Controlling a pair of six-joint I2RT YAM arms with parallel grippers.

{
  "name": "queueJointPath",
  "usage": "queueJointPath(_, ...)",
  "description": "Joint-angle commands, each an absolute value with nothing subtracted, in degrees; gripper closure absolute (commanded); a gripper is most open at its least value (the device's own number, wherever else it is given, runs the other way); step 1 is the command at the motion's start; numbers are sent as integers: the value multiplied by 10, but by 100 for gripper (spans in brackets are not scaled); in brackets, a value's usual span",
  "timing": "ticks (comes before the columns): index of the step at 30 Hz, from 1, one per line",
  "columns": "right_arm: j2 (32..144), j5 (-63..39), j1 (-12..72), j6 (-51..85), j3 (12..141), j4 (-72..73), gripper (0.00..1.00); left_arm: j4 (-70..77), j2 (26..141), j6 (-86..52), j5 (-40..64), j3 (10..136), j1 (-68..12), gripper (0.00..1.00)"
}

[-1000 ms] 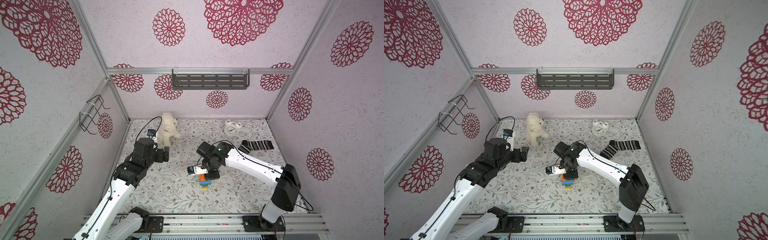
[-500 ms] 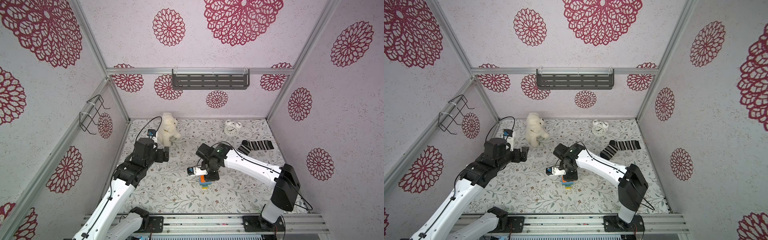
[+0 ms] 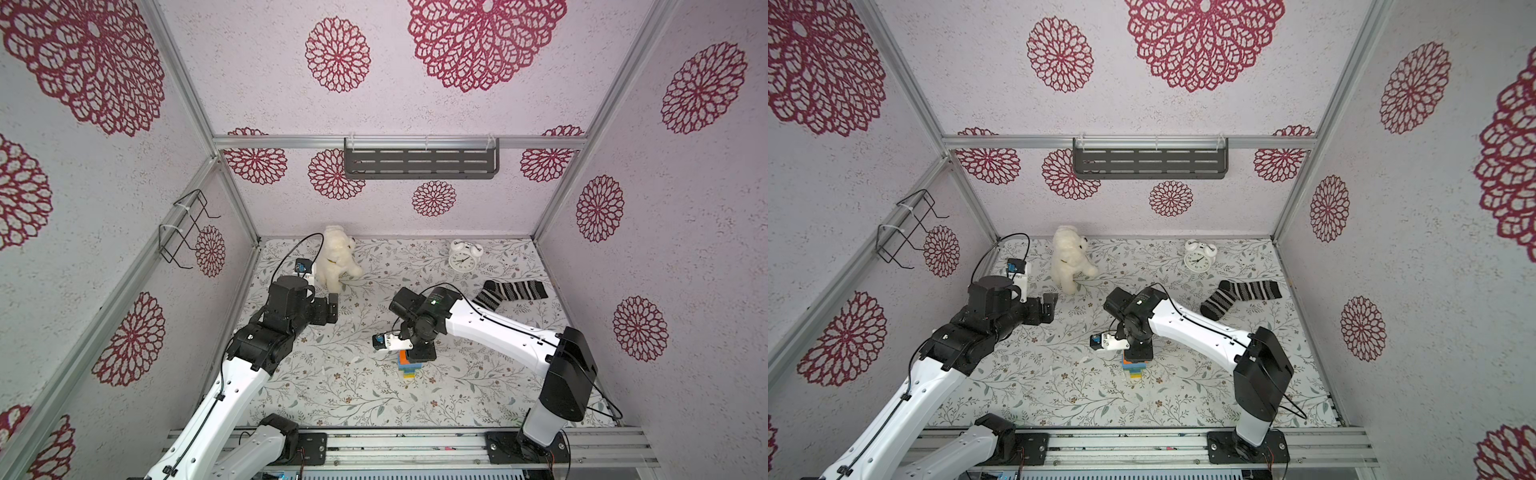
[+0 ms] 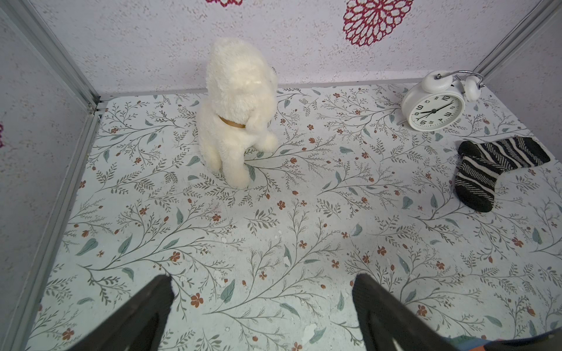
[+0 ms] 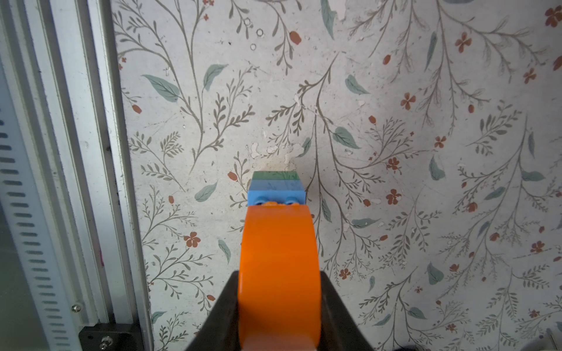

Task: Assemble an ice cream with lego
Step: Assemble the lego brick with the lego brick.

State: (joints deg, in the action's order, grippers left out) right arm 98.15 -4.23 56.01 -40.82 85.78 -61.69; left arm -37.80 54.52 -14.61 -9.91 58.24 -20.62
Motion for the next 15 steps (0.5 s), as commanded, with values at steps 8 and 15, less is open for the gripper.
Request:
queueJointPath(8,977,-26,573,-386,882,-648,81,-378,544,-143,-97,590,-200,3)
queueJointPath(15,979,-26,574,-387,874,-642,81,-378,542,-143,-97,589,-200,3)
